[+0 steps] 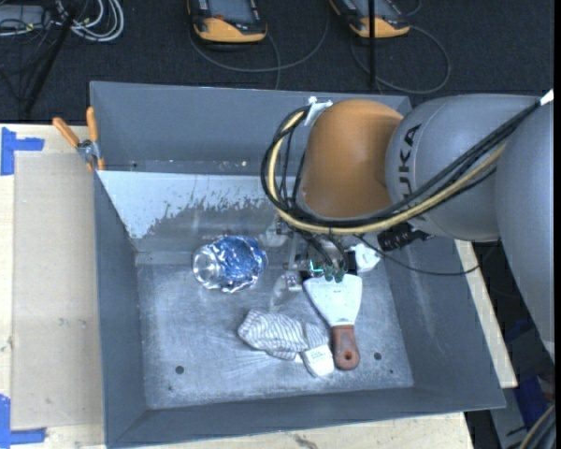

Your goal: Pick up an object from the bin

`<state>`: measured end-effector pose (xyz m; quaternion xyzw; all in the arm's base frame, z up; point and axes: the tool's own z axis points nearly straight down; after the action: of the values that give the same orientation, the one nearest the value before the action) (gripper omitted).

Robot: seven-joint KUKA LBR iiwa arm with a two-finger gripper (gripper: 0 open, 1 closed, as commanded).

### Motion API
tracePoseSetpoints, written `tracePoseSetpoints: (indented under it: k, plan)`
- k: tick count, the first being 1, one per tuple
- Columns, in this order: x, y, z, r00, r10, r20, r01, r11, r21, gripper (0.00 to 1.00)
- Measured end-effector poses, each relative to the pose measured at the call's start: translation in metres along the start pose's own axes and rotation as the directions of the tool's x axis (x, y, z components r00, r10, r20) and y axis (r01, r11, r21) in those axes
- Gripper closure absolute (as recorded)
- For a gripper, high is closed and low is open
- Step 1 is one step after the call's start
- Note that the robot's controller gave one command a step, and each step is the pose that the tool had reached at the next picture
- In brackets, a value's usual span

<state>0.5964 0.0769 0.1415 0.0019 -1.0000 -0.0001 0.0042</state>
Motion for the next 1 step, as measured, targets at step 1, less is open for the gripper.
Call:
tracePoseSetpoints:
  k: [1]
  plan:
    - [-0.0019,-0.0003,-0.0043,1.000,0.002,0.007,-0.002,1.000,-0.001,0.00]
